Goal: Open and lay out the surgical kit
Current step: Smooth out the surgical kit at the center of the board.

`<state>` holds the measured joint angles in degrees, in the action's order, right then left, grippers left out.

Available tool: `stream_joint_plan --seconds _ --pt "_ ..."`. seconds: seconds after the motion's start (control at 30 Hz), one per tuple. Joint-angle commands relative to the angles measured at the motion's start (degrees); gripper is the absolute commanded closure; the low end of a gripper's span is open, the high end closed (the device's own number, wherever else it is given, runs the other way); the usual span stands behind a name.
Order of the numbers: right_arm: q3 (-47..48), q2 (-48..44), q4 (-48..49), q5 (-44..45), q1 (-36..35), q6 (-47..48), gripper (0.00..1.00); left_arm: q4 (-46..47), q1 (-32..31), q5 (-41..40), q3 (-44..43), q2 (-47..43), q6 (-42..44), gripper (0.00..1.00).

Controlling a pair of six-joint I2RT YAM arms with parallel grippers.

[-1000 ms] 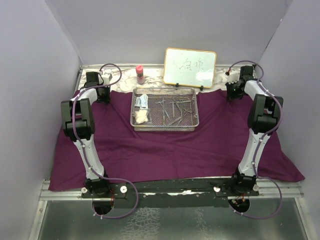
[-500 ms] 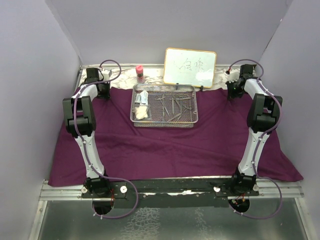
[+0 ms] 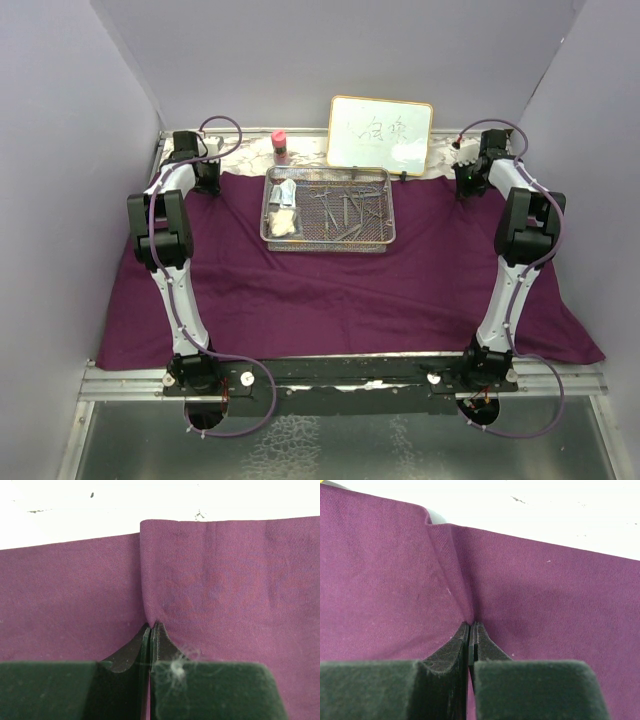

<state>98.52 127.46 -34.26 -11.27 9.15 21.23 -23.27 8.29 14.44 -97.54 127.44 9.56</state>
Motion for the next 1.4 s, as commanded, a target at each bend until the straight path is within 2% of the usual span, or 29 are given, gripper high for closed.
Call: stream_joint_plan --seconds 0.0,0.4,1.37 --pt "-3.1 2.3 -2.8 8.4 2.3 1.6 0.99 -1.3 1.2 -2.4 -0.7 3.4 1.0 1.0" --pt "1.3 5.1 -3.5 9.0 2.7 1.8 0.99 1.6 1.1 -2.5 4.0 1.7 -0.6 1.0" --pt "16.0 13.9 -7.0 9.2 3.1 1.6 0.99 1.4 1.2 -2.8 -1.2 5.8 -2.4 1.0"
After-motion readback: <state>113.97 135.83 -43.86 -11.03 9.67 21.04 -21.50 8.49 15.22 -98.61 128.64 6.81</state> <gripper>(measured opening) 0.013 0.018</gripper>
